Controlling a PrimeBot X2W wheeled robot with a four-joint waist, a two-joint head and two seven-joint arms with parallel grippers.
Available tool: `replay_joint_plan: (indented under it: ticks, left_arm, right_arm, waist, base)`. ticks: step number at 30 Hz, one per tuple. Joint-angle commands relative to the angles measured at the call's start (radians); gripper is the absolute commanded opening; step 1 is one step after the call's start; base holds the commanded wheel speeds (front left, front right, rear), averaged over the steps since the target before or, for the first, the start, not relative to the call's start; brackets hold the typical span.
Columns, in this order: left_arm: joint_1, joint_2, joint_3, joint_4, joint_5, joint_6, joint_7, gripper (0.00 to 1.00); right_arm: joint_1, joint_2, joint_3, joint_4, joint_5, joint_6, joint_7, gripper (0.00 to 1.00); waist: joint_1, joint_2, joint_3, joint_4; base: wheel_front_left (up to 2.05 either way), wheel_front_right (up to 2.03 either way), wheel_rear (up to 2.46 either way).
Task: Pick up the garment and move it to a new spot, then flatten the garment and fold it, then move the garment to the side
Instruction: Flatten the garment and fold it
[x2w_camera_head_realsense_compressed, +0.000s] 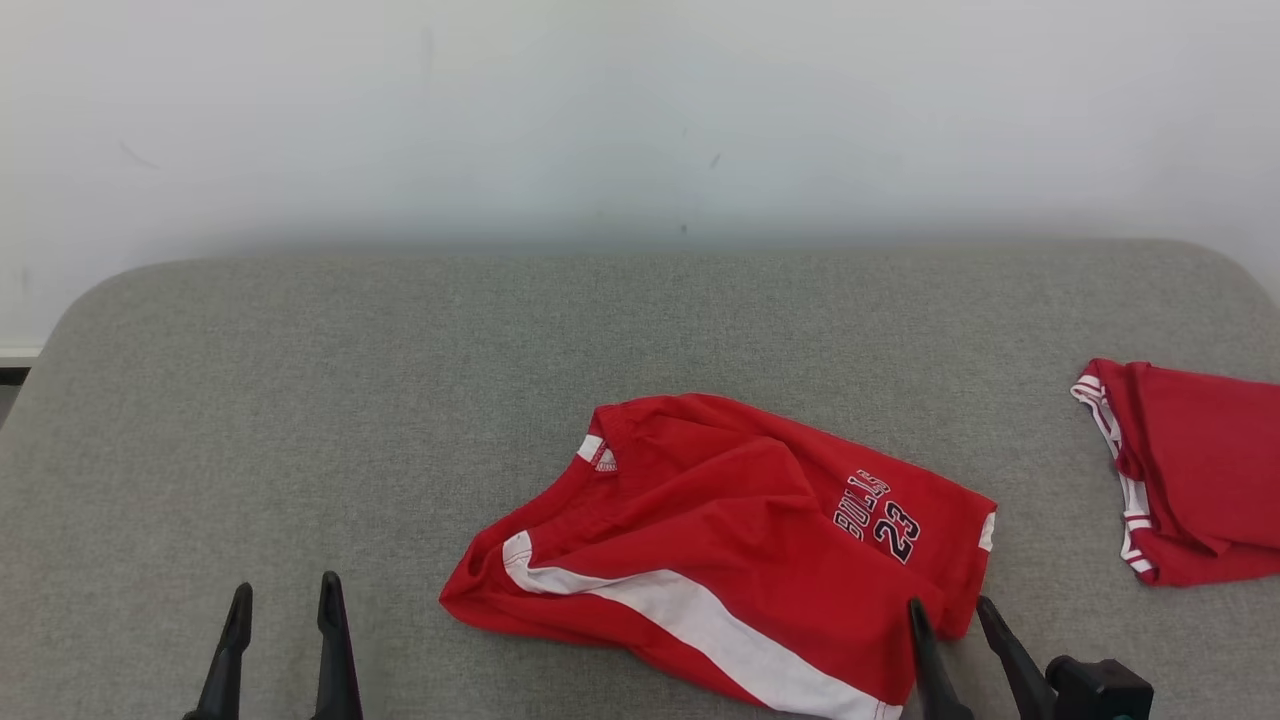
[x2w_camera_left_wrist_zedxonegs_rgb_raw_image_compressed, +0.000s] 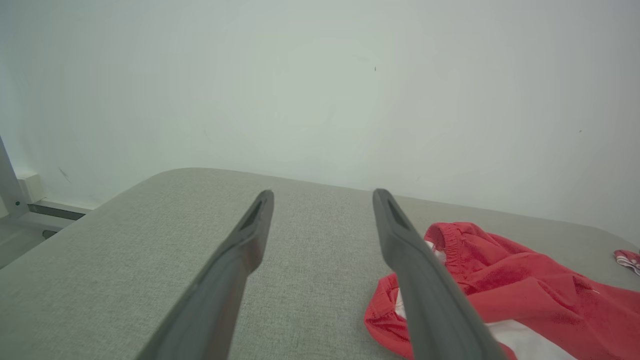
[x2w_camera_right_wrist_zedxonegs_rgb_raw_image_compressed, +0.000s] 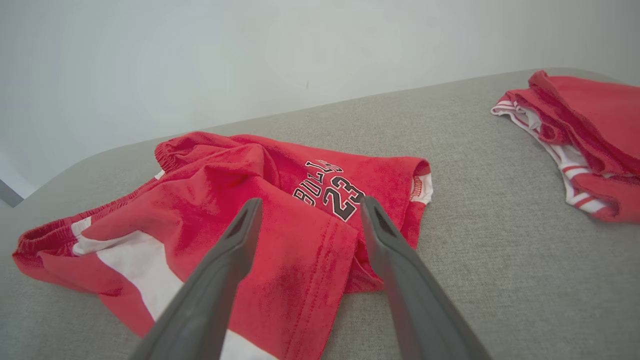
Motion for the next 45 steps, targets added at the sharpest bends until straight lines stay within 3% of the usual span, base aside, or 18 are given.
replay_joint_plan:
  ticks: [1,23,24,25,35,45]
  left_arm:
    - [0.020,-0.005,0.004,0.000,0.022,-0.008,-0.003,1.00]
    - [0.027,-0.010,-0.039,0.033,0.101,-0.014,-0.003,1.00]
    - [0.024,-0.009,-0.041,0.036,0.098,-0.016,-0.003,1.00]
    - [0.023,-0.009,-0.042,0.038,0.096,-0.017,-0.003,1.00]
    - [0.016,-0.009,-0.049,0.050,0.084,-0.020,-0.003,1.00]
    - [-0.012,-0.010,-0.075,0.059,0.068,-0.015,-0.003,1.00]
  right_arm:
    - [0.013,0.002,-0.009,0.014,0.018,-0.002,0.018,1.00]
    - [-0.084,0.002,-0.047,0.115,0.049,-0.002,0.206,1.00]
    - [-0.092,0.002,-0.044,0.114,0.044,-0.002,0.200,0.40]
    - [-0.096,0.002,-0.043,0.113,0.043,-0.002,0.196,0.00]
    - [-0.147,0.000,-0.082,0.110,-0.016,-0.002,0.194,0.00]
    - [-0.338,-0.108,-0.108,0.142,-0.100,-0.002,0.222,0.00]
  waist:
    - [0.0001,0.0001,-0.007,0.005]
    - [0.0001,0.0001,0.035,0.063]
    - [0.0001,0.0001,0.038,0.065]
    - [0.0001,0.0001,0.040,0.065]
    - [0.0001,0.0001,0.048,0.064]
    - [0.0001,0.0001,0.078,0.112]
  base:
    - [0.00,0.00,0.00]
    - [0.00,0.00,0.00]
    - [0.00,0.00,0.00]
    - [0.00,0.00,0.00]
    - [0.00,0.00,0.00]
    - [0.00,0.00,0.00]
